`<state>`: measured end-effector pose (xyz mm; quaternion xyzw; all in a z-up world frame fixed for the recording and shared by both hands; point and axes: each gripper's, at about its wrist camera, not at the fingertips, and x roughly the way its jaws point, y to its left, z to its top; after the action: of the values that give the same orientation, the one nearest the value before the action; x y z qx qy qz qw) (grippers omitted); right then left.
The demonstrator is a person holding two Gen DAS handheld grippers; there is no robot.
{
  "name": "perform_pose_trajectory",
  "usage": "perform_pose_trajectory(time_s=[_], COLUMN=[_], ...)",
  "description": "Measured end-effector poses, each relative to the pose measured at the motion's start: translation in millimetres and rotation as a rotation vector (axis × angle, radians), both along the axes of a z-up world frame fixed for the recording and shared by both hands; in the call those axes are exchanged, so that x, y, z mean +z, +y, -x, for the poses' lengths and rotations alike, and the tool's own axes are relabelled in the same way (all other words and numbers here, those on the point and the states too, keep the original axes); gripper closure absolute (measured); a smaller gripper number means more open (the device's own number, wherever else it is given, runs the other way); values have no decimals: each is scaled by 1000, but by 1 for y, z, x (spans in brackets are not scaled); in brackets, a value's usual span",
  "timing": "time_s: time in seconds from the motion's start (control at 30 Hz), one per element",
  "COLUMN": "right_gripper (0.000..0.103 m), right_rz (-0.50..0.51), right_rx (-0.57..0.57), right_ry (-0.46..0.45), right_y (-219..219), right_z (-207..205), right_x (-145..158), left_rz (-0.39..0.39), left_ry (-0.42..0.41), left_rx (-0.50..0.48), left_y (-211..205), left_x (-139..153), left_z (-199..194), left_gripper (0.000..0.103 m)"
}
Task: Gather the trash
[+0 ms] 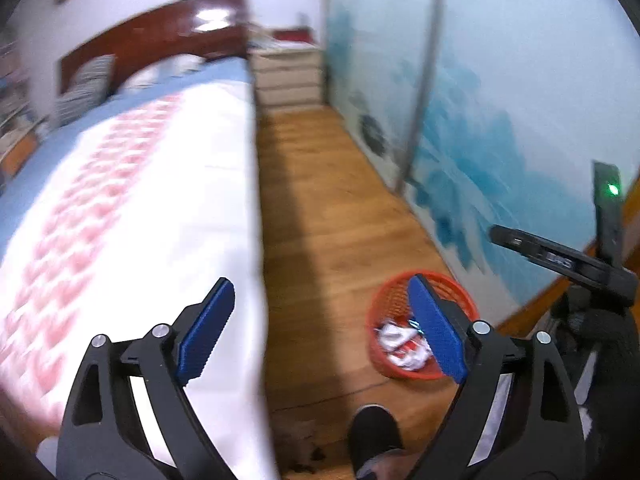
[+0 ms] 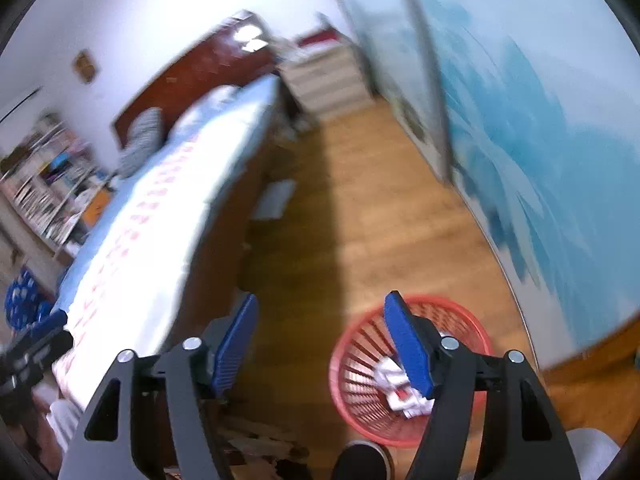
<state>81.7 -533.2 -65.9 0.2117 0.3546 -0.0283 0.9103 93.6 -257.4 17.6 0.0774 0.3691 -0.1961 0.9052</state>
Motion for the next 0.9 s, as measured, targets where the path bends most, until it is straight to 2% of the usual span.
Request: perform_pose_trajectory(time_s=[0.13,0.2,0.3,0.4,0.57,0.67,0.9], right_gripper=[19,8,6,6,6,6,6], right_rz=[51,56,51,54,106,127,112], right_rx=[125,195,305,382,408,408,439], right_ry=[-148,-205,-279,-276,-284,-301,-260], right_y=[67,100,149,192,248,271,292], right_z=[18,29,47,57,68,70,71], right_x=[53,69,81,81,76,75,67], left_rz=[21,34,29,24,70,71,83], left_ry=[-80,-88,-88,-144,-117,-90,-61], left_rx=[104,186,277,342,399,417,418], left_y=[67,102,140,168,196,204,209], left_x=[28,32,26,21,3,-7,-24], left_z=[31,49,70,92,104,105,110], left_gripper=[12,9,8,6,6,6,6])
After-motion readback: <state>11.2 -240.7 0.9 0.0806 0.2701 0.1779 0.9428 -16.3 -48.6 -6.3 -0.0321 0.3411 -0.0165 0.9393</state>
